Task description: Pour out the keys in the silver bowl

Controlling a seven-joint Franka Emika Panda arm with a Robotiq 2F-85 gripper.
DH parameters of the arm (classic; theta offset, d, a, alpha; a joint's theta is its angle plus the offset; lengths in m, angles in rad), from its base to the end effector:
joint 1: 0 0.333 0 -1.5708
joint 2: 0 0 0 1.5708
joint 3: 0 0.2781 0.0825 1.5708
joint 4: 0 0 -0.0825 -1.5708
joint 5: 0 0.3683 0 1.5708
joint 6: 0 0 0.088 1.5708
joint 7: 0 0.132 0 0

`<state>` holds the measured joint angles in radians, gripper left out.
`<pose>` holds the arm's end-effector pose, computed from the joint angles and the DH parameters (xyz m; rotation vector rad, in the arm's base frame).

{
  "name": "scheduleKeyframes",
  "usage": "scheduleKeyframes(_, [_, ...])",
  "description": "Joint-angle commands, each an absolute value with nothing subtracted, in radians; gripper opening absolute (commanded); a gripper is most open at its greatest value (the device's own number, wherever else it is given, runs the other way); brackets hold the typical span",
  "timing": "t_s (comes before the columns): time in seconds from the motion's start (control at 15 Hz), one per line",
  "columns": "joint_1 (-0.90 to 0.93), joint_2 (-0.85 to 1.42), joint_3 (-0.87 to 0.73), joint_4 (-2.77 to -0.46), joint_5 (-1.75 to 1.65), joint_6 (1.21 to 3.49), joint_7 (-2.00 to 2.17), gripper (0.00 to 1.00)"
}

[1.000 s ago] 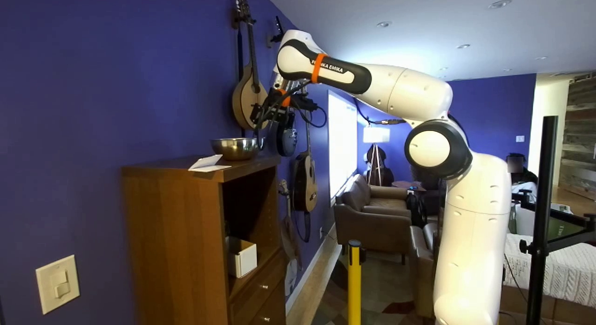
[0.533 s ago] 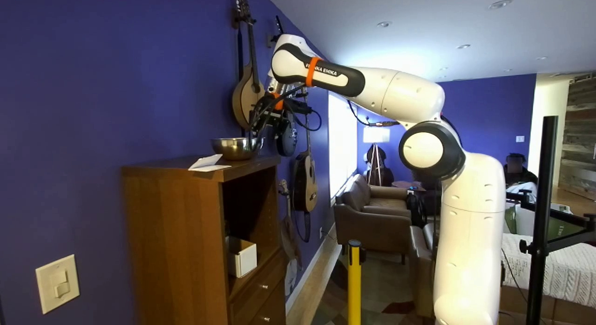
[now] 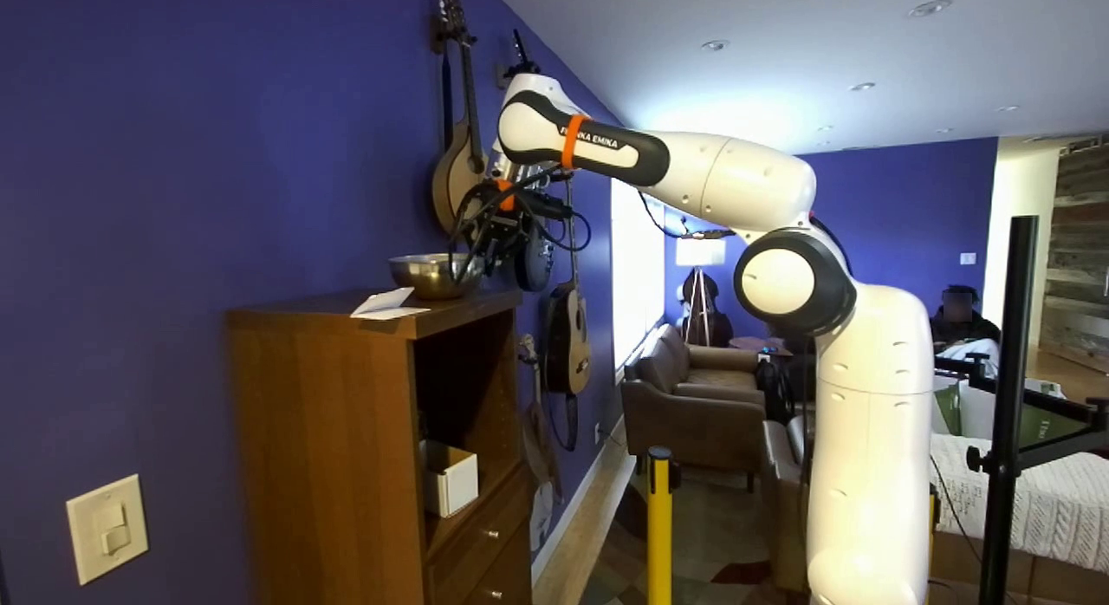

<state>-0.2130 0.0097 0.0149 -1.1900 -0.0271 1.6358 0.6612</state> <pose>0.5229 -0.1085 0.7383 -2.7222 1.2543 -0.6558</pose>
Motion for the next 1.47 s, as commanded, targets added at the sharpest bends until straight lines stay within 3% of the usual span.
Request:
scheduleKeyframes(0.0, [-0.211, 0.029, 0.017, -1.15, -0.024, 1.62, 0.714, 0.02])
scheduleKeyframes(0.53, [-0.202, 0.008, 0.024, -1.175, -0.084, 1.811, 0.908, 0.01])
scheduleKeyframes(1.4, [-0.098, -0.03, 0.129, -1.244, -0.721, 2.069, 0.822, 0.01])
